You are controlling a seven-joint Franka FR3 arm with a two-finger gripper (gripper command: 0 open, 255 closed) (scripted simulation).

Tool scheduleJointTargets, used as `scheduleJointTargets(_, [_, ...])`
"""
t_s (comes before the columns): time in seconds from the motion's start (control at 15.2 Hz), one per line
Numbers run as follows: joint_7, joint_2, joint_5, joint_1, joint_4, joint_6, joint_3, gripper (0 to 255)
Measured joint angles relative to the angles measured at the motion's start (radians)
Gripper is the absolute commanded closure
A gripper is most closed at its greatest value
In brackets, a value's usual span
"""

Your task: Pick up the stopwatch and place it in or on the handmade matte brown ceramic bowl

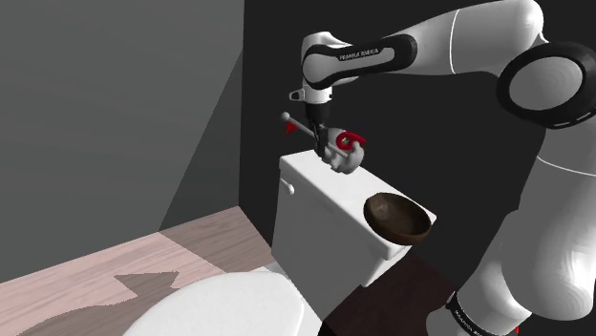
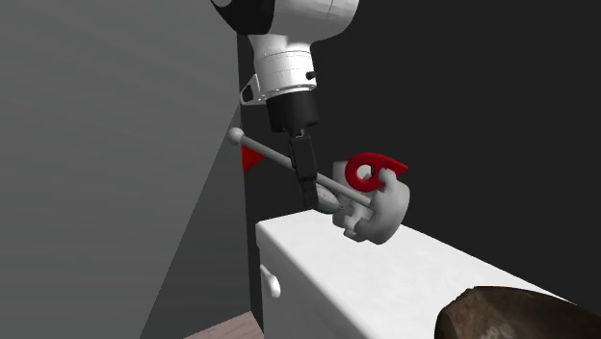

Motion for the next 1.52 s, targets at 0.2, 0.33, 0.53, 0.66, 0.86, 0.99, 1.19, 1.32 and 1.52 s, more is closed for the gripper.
scheduleJointTargets(0.2, [-0.002, -0.008, -0.001, 0.001, 0.03, -0.037, 0.0, 255])
scheduleJointTargets(0.33, [-0.003, -0.011, -0.001, 0.001, 0.051, -0.062, 0.0, 255])
scheduleJointTargets(0.53, [-0.005, -0.014, -0.001, 0.001, 0.084, -0.097, 0.0, 255])
scheduleJointTargets(0.66, [0.001, -0.069, -0.008, 0.005, 0.02, -0.089, 0.001, 255])
scheduleJointTargets(0.86, [0.026, -0.181, -0.019, 0.018, -0.12, -0.061, 0.009, 255])
scheduleJointTargets(0.99, [0.034, -0.258, -0.027, 0.02, -0.21, -0.049, 0.011, 255])
scheduleJointTargets(1.19, [0.065, -0.393, -0.036, 0.03, -0.363, -0.033, 0.025, 255])
scheduleJointTargets(1.32, [0.081, -0.472, -0.039, 0.034, -0.436, -0.039, 0.035, 255])
scheduleJointTargets(1.52, [0.096, -0.585, -0.043, 0.036, -0.538, -0.052, 0.045, 255])
